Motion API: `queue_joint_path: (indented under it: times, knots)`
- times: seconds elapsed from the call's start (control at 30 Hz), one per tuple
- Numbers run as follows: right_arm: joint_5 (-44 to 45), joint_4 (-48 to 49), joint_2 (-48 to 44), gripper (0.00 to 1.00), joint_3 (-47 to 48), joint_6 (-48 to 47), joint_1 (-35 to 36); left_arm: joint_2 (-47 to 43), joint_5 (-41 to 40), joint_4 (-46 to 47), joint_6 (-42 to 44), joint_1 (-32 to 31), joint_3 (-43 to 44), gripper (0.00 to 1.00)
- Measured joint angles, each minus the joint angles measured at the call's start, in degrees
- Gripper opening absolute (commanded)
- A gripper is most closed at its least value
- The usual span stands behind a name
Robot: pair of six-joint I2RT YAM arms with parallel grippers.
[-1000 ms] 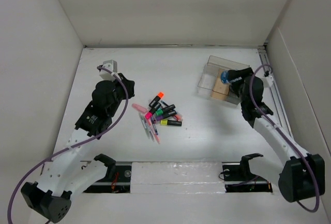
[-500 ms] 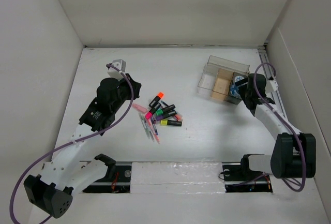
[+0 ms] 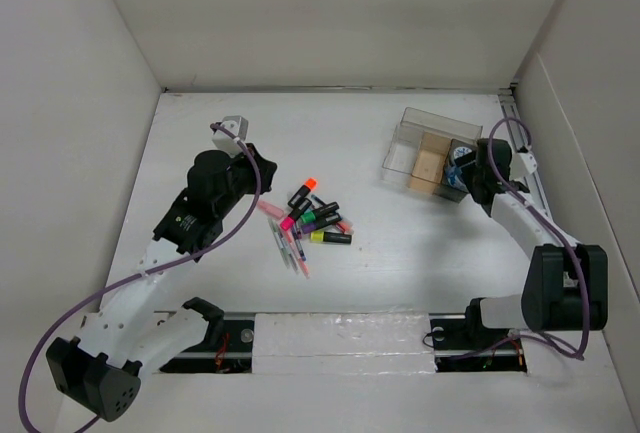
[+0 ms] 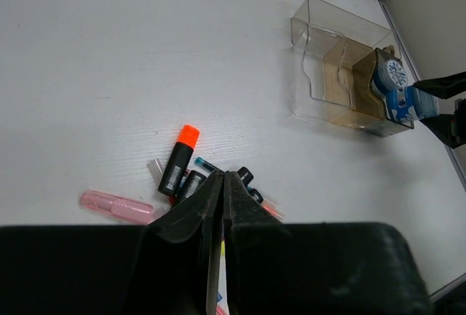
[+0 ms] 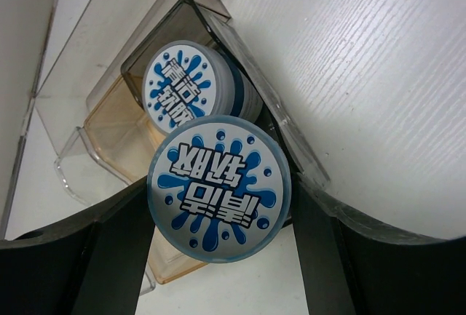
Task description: Organize the desk
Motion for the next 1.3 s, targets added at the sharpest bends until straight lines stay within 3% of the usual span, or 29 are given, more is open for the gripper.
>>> queue_joint_path:
  times: [0.07,0.17,0.27,0.53,0.63,0.67,0.77,0.8,0.9,0.97,1.1,1.17,1.3]
  knots:
    - [0.55,-0.79,1.25,0.48,0.81,0.02,0.09,-0.02,0.09,0.02,0.20,0.00,0.00,0.04]
    - [1.42,-1.90,3.21,0.71,2.32,-0.07,1.03,-0.02,-0.28,0.00,0.39,0.00,0.00,0.10]
    - [2.03,-2.60,4.02,0.84,2.49,-0.33,2.05,-0.20,-1.44,0.00,0.44,0.00,0.00,0.18]
    - [4.96,-2.08,2.62,0.85,3.08,-1.14,8.57,-0.24,-4.37,-0.07,0.68,0.00,0.00,0.30]
    - [7.34,-0.76,0.04,0.52,3.21,-2.84,14.88,-0.24,-5.75,-0.09,0.83,-0.02,0.00,0.31]
    - [7.04,0.39,-1.20,0.22,3.21,-3.69,17.59,-0.24,-6.25,-0.09,0.83,0.00,0.00,0.31]
    - [3.65,6.95,-4.59,0.00,2.93,-5.86,25.62,-0.20,-8.20,-0.13,0.87,0.00,0.00,0.31]
    - [2.03,9.27,-4.92,0.00,2.97,-6.69,28.37,-0.15,-8.59,-0.17,0.90,0.00,0.00,0.32]
    - [-3.06,13.11,-2.14,0.08,4.24,-9.55,36.81,0.02,-10.71,-0.63,1.20,0.00,0.00,0.32]
    - [-6.71,13.20,2.32,0.24,6.08,-11.76,41.00,0.09,-11.98,-0.68,1.33,0.00,0.00,0.32]
    - [-13.51,11.37,8.81,0.43,7.52,-16.04,45.09,0.15,-13.60,-0.81,1.66,0.00,0.00,0.32]
    - [-16.22,9.92,11.96,0.48,7.54,-17.05,47.34,0.15,-14.08,-0.94,1.75,0.00,0.04,0.33]
    - [-18.97,9.75,13.38,0.44,7.56,-17.53,51.39,0.04,-14.38,-1.27,1.88,0.00,0.31,0.33]
